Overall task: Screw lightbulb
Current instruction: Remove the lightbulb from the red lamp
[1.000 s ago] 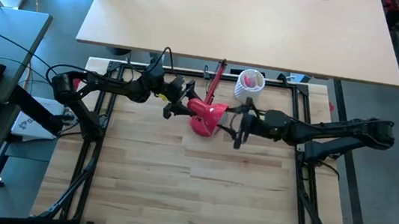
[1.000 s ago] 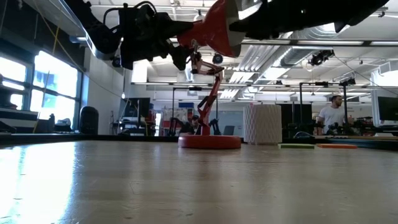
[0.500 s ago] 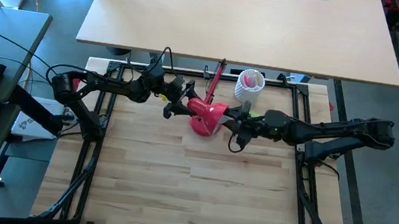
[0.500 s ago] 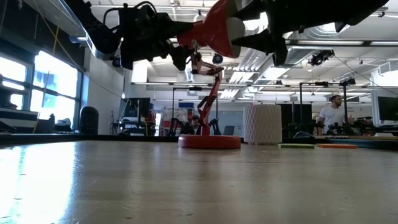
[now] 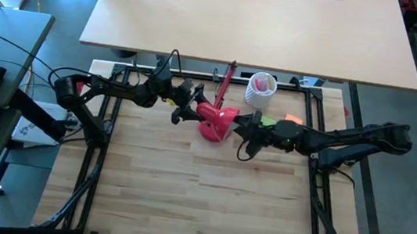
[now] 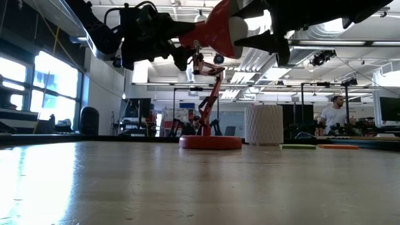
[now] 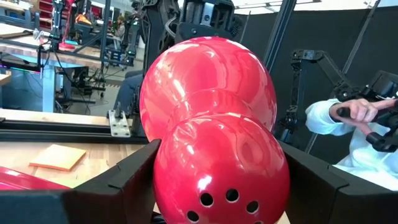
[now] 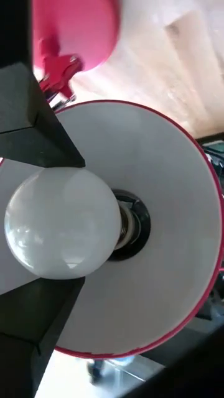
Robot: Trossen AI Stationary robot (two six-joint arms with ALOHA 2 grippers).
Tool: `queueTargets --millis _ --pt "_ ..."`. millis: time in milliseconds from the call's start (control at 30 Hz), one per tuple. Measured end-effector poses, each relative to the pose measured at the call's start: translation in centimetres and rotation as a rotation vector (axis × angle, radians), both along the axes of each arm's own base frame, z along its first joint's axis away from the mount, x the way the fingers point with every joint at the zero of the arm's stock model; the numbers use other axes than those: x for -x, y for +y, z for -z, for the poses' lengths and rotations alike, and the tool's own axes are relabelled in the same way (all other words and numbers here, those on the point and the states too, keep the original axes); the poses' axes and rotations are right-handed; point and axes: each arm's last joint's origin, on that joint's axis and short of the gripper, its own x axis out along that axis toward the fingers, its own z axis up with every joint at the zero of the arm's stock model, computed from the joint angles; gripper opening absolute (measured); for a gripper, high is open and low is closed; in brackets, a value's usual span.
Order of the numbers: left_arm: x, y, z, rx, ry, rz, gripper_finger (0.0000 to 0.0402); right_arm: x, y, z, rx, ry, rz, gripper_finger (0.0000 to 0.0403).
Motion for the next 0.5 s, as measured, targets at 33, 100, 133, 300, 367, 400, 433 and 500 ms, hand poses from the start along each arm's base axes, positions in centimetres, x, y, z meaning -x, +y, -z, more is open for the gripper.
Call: queueTargets --millis 33,100,133,300,367,400,433,500 --pt "0.0 0.0 0.0 0.0 0.0 0.0 0.0257 0.0 0.2 0.0 -0.028 -0.008 0.006 0.0265" --pt "0.0 0.0 0.0 -0.001 -0.001 0.003 0.0257 0.0 0.6 0.0 -0.079 -0.024 0.028 0.0276" --pt "0.0 0.0 0.0 -0.001 -0.001 0.003 0.0257 0.1 0.7 0.0 -0.104 -0.034 0.039 0.0283" --pt "0.0 0.0 0.0 0.001 0.001 0.011 0.0257 0.2 1.3 -0.1 -0.257 -0.092 0.065 0.032" --pt "0.0 0.0 0.0 0.001 0.001 0.006 0.0257 0.2 1.7 -0.1 -0.321 -0.106 0.059 0.0327" --pt "0.0 0.0 0.0 0.002 0.001 0.006 0.0257 0.2 1.9 -0.1 -0.354 -0.116 0.057 0.0328" --pt "0.0 0.0 0.0 0.002 0.001 0.007 0.0257 0.2 2.0 -0.1 -0.387 -0.123 0.054 0.0328" --pt "0.0 0.0 0.0 0.002 0.001 0.006 0.0257 0.3 2.4 -0.1 -0.465 -0.144 0.062 0.0329"
